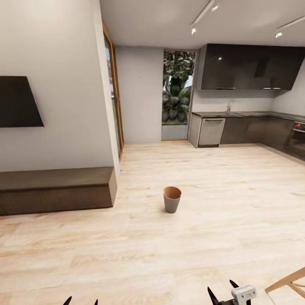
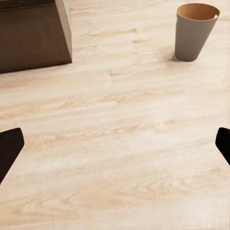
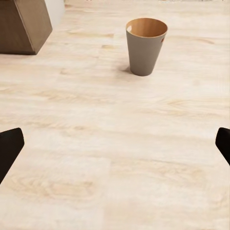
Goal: Put the three can of soda from the living room inside the tash can in the kitchen.
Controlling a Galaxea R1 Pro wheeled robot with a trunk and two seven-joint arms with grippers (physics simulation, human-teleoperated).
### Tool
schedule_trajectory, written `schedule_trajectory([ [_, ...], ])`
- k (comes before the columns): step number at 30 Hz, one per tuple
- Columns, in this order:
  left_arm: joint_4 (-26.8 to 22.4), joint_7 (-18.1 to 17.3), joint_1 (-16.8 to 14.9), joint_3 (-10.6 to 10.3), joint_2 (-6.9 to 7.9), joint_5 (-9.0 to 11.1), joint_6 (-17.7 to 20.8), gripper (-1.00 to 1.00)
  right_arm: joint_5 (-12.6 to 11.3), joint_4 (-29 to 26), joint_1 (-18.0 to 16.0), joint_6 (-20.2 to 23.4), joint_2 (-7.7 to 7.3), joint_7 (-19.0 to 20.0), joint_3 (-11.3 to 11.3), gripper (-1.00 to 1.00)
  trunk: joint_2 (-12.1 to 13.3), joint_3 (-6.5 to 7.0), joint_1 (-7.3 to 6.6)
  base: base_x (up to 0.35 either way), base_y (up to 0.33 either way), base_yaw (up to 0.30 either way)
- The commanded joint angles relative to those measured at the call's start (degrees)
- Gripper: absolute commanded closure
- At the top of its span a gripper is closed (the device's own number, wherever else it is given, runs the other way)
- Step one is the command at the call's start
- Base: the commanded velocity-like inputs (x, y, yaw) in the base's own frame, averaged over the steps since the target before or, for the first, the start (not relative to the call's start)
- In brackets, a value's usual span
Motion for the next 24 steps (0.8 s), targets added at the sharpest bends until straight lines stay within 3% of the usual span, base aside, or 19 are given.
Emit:
schedule_trajectory([
  [1,0.0,0.0,0.0,0.0,0.00,0.0,0.0,-1.00,0.0,0.0,0.0,0.0,0.00,0.0,0.0,-1.00,0.0,0.00,0.00,0.322,0.000,-0.011],
  [24,0.0,0.0,0.0,-0.1,0.00,0.1,0.0,-1.00,0.0,0.0,0.0,0.0,-0.01,0.0,0.0,-1.00,0.0,0.00,0.00,0.323,0.000,-0.001],
])
